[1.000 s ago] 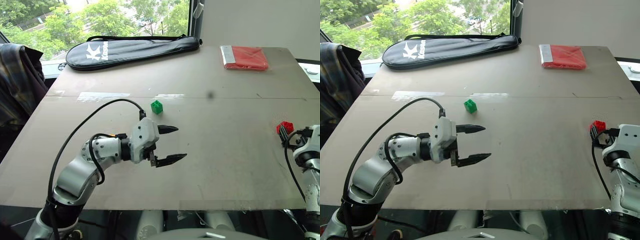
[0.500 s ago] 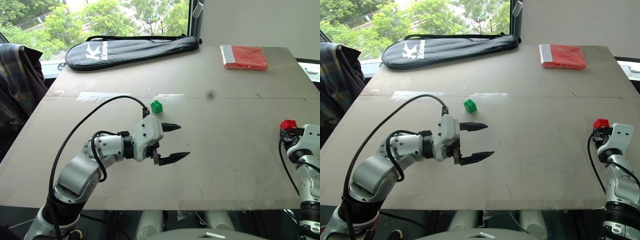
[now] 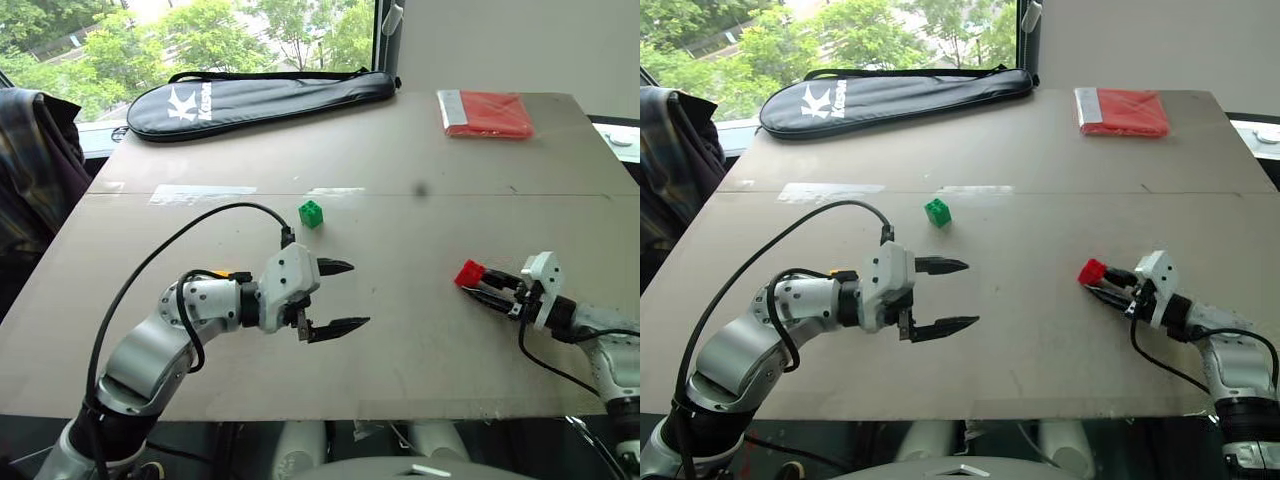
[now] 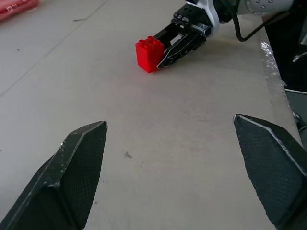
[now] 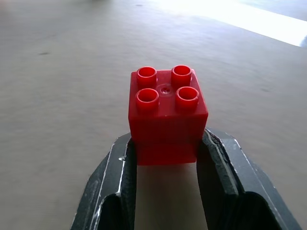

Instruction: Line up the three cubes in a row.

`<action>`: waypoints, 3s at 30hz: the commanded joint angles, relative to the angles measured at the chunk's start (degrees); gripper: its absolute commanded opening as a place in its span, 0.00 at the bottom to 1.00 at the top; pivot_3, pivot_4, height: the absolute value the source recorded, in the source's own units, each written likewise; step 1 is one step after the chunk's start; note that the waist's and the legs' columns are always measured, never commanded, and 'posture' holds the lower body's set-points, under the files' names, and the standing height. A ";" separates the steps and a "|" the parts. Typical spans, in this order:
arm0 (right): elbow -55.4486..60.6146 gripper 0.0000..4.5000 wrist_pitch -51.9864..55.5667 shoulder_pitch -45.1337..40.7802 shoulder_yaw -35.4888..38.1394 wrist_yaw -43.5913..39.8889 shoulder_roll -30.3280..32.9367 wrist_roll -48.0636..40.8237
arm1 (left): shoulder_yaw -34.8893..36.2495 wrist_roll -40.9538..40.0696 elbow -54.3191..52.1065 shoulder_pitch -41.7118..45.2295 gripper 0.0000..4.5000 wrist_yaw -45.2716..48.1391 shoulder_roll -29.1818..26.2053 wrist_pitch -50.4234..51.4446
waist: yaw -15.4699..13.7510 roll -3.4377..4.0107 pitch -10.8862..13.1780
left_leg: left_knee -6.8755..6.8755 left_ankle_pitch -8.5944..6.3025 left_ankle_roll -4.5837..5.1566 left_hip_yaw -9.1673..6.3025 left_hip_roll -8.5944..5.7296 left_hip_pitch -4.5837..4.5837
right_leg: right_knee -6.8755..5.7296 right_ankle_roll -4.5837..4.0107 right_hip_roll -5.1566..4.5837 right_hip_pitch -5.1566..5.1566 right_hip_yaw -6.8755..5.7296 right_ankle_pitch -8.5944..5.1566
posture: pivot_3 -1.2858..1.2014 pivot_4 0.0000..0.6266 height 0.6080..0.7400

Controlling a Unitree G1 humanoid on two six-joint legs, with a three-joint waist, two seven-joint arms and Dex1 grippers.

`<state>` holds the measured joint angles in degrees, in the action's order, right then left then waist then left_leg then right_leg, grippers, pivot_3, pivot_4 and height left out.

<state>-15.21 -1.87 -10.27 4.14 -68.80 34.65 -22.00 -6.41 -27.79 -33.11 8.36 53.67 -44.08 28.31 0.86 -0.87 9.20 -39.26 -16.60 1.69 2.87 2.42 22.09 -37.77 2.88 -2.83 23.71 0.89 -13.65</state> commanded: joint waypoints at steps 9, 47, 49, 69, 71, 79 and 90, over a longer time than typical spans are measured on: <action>-32.82 0.28 -23.12 -20.49 -11.12 -23.70 0.68 2.65 | 8.41 0.95 -0.74 -7.27 0.96 2.55 -3.41 -6.94 | -0.17 0.00 0.29 | 0.01 0.00 -0.01 0.01 0.02 0.07 | 0.06 -0.01 -0.06 0.00 -0.06 0.01 | 0.52 0.24 0.76; -6.36 0.99 -8.68 -9.52 4.91 -5.32 0.43 -8.60 | 5.20 19.18 3.37 -9.78 0.96 -32.71 19.78 -5.95 | -0.72 0.09 0.37 | -0.09 0.12 -0.11 0.00 -0.01 -0.07 | -0.12 -0.04 -0.16 -0.14 -0.04 0.19 | 0.52 0.24 0.76; 0.15 0.99 -5.75 -6.17 6.65 -1.63 0.02 -10.11 | 2.63 23.92 6.12 -6.90 0.96 -38.15 23.38 -4.73 | -0.85 0.06 0.36 | -0.11 0.13 -0.11 -0.02 -0.05 -0.06 | -0.12 -0.02 -0.16 -0.14 -0.03 0.20 | 0.52 0.24 0.76; 25.39 0.99 4.54 8.58 12.87 14.76 -2.90 -15.34 | -0.20 34.41 43.81 17.40 0.96 -53.82 39.53 -11.67 | -1.54 0.03 0.38 | -0.10 0.12 -0.11 -0.13 -0.11 0.10 | 0.02 0.04 -0.08 -0.10 -0.13 0.20 | 0.52 0.24 0.76; 26.22 0.99 4.79 9.18 12.91 15.17 -2.82 -15.41 | 0.54 34.30 48.61 20.21 0.96 -53.30 38.53 -14.04 | -1.64 0.03 0.38 | -0.08 0.12 -0.11 -0.13 -0.11 0.14 | 0.01 0.05 -0.07 -0.09 -0.23 0.19 | 0.52 0.24 0.76; 27.49 0.99 5.51 9.85 12.83 16.28 -3.06 -15.22 | 0.67 33.25 58.50 24.33 0.96 -47.95 34.96 -21.06 | -1.52 0.03 0.37 | -0.10 0.12 -0.11 -0.11 -0.10 0.23 | 0.03 0.04 -0.07 -0.07 -0.38 0.19 | 0.52 0.24 0.76; 27.76 1.00 5.26 9.90 12.08 16.52 -3.76 -14.91 | 2.83 29.62 62.22 24.54 0.81 -40.88 34.53 -23.43 | -1.58 0.04 0.36 | -0.11 0.12 -0.11 -0.12 -0.10 0.25 | 0.03 0.04 -0.07 -0.08 -0.43 0.19 | 0.52 0.24 0.76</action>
<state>10.28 3.93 -0.32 15.52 -52.21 31.02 -36.48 -3.65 2.66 27.72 33.59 10.75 -9.31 4.56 -0.73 -0.82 9.56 -39.37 -16.48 1.58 2.76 2.32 22.34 -37.74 2.93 -2.90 23.64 0.46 -13.46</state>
